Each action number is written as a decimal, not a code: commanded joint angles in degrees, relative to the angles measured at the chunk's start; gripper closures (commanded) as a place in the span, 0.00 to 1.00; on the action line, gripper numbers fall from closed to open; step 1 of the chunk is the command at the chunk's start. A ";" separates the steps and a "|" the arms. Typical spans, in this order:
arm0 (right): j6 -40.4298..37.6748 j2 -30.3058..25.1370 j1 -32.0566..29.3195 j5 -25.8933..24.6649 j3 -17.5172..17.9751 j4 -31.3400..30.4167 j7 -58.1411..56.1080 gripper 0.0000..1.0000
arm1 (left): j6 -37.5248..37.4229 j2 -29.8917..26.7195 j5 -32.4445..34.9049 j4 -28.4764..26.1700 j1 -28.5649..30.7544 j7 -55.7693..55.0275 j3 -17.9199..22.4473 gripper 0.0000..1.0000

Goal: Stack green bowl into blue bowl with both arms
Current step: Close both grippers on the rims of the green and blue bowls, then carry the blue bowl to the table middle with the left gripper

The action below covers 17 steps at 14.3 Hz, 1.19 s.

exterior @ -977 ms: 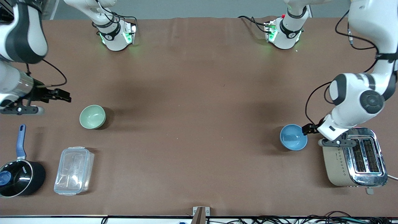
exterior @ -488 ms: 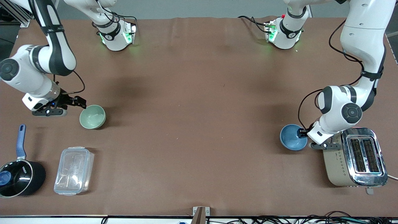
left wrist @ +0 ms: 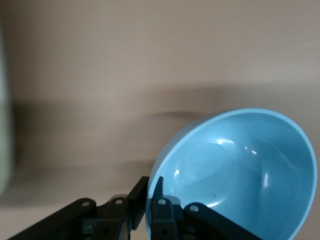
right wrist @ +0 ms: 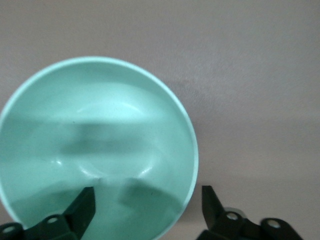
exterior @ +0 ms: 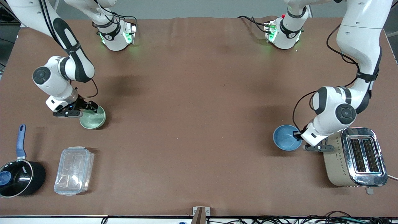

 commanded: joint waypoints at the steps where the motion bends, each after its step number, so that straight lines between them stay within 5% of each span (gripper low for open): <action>1: -0.25 -0.94 -0.81 -0.25 0.47 -0.27 -0.65 0.26 | -6.71 -0.84 0.29 3.72 -1.32 -12.00 -8.09 1.00; 4: -0.95 -1.03 -0.72 -0.25 0.47 -0.01 -1.00 0.88 | -7.52 1.52 0.46 7.41 -7.61 -28.35 -14.00 1.00; 5: -1.22 -1.03 -0.81 -0.25 0.47 0.26 -1.01 0.99 | -7.52 2.66 0.64 8.73 -11.56 -32.75 -14.01 1.00; 9: -4.53 -2.34 -0.98 -0.25 0.47 1.39 -1.18 1.00 | -6.91 11.18 0.99 16.11 -25.64 -47.01 -13.13 1.00; 13: -32.25 -9.11 -0.37 0.37 0.64 13.31 -0.92 1.00 | -2.78 15.85 0.64 18.15 -33.04 -50.29 -8.30 0.93; 14: -41.82 -9.03 -0.02 0.72 0.91 19.53 -0.57 1.00 | -1.81 16.29 0.55 18.41 -33.05 -50.29 -8.30 0.78; 15: -49.74 -8.85 0.94 2.37 1.00 24.90 -0.13 1.00 | -1.11 16.47 0.72 18.85 -32.96 -50.20 -8.29 0.46; 16: -56.00 -8.77 2.34 5.26 1.00 29.22 1.27 1.00 | -1.10 15.86 0.99 18.94 -32.70 -50.03 -8.21 0.00; 17: -60.68 -8.68 4.10 6.33 1.08 32.39 4.85 1.00 | -1.36 14.12 0.90 19.11 -32.00 -50.11 -8.21 0.00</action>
